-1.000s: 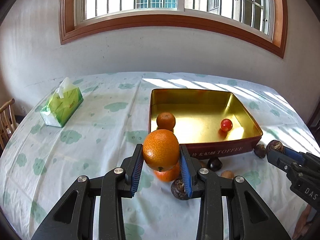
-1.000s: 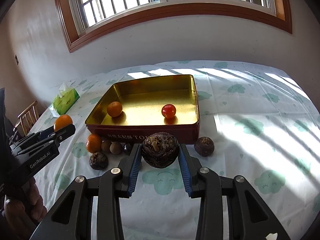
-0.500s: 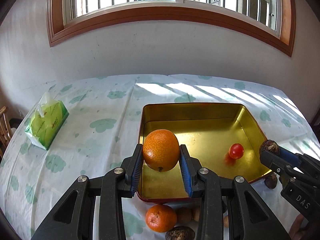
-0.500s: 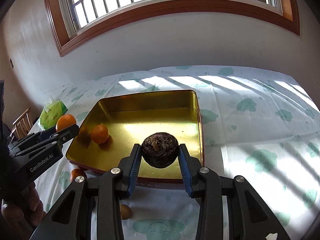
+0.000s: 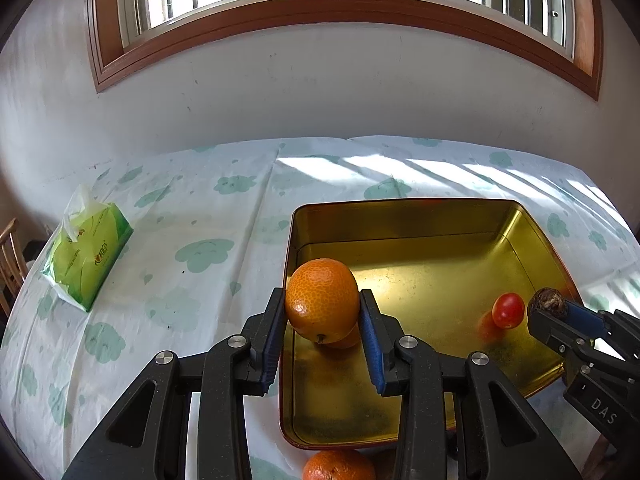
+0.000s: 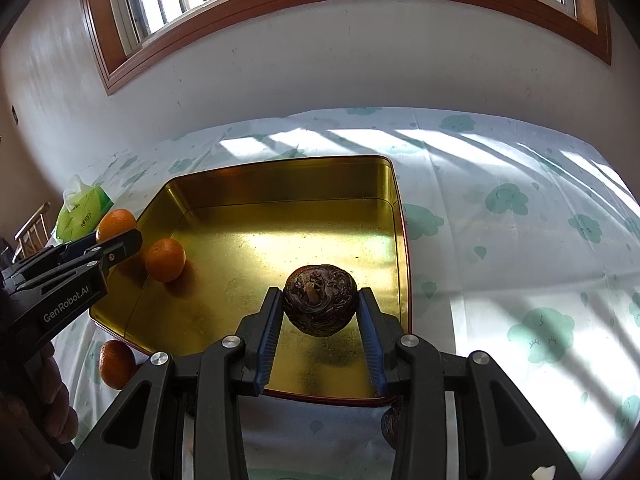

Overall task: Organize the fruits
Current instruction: 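Open the left gripper to drop the mandarin in the tin while the right gripper drops the brown fruit, then grasp a dark brown wrinkled fruit with the left gripper while the right gripper grasps a small brown fruit, then lift the wrinkled fruit with the left gripper while the right gripper lifts the small brown fruit, then carry both fruits over the tin and open both grippers to drop them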

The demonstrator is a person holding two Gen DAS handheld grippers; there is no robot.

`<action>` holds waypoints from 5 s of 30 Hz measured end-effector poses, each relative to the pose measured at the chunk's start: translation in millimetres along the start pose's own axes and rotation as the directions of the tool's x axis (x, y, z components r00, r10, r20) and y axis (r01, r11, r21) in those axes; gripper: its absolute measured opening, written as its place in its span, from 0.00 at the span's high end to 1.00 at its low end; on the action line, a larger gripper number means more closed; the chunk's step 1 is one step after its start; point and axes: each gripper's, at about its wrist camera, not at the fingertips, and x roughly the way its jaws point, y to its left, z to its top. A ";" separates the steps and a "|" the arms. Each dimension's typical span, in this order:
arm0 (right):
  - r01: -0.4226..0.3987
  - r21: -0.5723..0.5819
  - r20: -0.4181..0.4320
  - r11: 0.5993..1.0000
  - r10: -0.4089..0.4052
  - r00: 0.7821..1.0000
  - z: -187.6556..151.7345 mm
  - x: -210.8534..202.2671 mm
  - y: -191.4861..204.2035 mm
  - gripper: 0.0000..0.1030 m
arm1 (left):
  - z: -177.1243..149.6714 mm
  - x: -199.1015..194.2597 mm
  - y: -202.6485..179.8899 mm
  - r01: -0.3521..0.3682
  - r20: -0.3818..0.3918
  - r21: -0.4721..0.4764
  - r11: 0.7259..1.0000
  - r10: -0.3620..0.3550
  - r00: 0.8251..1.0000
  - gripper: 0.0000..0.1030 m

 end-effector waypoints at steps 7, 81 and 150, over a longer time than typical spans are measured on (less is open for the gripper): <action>-0.012 0.011 0.026 1.000 0.012 1.000 1.4 -5.1 -3.0 0.64 | 3.0 -1.4 -1.5 0.001 0.020 0.029 1.000 -0.002 1.000 0.49; -0.008 0.000 -0.051 1.000 0.008 0.999 -115.8 -67.7 -16.0 0.78 | -125.8 -53.3 -2.0 0.039 -0.098 -0.064 0.997 -0.045 0.994 0.61; -0.081 -0.081 0.088 0.993 0.088 0.992 -41.1 -97.5 33.0 0.78 | -49.0 -87.5 8.4 0.049 0.059 -0.015 0.999 -0.048 0.997 0.61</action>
